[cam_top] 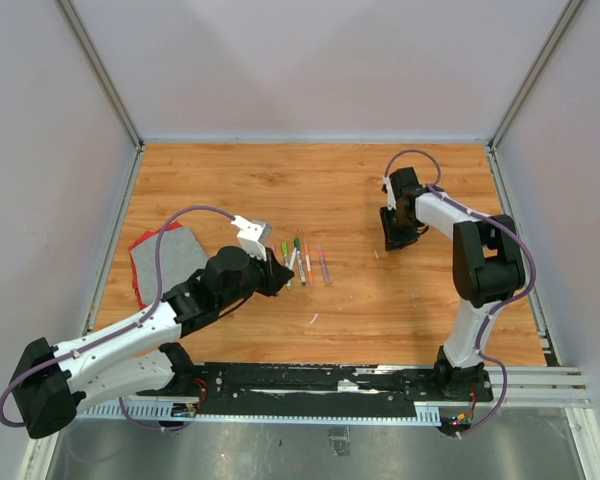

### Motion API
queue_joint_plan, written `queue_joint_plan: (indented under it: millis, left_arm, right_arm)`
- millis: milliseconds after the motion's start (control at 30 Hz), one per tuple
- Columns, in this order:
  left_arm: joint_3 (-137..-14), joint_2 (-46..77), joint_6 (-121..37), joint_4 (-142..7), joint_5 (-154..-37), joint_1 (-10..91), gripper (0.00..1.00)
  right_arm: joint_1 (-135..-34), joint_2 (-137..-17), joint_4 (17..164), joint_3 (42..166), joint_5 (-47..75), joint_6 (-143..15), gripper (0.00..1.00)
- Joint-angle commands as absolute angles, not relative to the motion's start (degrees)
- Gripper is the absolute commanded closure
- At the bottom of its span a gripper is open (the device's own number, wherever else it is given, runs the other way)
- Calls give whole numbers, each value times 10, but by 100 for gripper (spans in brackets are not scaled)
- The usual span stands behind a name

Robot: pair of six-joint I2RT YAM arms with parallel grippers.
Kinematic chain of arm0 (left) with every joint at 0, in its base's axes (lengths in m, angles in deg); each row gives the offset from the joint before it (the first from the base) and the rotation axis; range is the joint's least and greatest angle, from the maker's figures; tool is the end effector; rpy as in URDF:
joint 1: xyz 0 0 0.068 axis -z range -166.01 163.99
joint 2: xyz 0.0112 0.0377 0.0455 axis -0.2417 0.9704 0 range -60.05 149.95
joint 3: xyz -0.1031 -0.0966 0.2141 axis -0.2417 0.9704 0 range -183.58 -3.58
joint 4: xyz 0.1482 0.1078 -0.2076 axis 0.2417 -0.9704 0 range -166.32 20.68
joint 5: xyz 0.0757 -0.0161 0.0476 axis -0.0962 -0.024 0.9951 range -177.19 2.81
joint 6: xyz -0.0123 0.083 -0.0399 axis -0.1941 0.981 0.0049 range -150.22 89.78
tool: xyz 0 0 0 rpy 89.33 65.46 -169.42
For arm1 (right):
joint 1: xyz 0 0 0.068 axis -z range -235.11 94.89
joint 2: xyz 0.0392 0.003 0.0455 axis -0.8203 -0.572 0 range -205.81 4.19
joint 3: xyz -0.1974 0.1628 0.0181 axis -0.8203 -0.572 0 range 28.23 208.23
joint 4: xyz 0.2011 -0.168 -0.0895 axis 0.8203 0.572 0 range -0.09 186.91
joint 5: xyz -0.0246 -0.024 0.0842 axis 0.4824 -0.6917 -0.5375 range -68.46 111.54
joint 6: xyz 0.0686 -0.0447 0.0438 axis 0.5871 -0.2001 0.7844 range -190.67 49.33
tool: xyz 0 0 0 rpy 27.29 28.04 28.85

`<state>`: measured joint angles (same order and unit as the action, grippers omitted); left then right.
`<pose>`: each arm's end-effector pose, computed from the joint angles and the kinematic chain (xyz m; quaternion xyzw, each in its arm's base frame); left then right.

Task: Insert the pens into the pen caps
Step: Pick up the pen cap from the center of the board, then place the pen cap at the center of the board.

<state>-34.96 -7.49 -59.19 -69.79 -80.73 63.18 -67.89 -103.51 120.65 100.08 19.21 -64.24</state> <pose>0.1908 -0.2067 0.2132 0.1139 0.8187 -0.3174 0.4647 0.3940 0.0929 0.0999 -0.0583 0.9773 0.0535 0.1966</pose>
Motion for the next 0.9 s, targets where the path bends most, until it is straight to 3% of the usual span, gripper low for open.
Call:
queue_joint_plan:
  millis: [0,200,267,533,700,867]
  left_arm:
    - [-343,-92,-597,-696,-796,627,99]
    - [-339,-99,-600,-698,-789,627,99]
    - [-337,-102,-601,-697,-785,626,100]
    - [-334,-117,-601,-703,-783,623,100]
    - [-329,-131,-607,-707,-779,622,99]
    - [-325,-133,-612,-701,-782,622,100]
  right_arm:
    - [-699,-1014,1204,990,206,-615,74]
    - [-745,-950,1184,953,217,-542,78]
    - [-770,-934,1190,942,245,-497,74]
    - [-870,-850,1179,854,310,-249,76]
    - [-924,-795,1257,825,418,-65,74]
    - [-953,-771,1320,800,425,54,75]
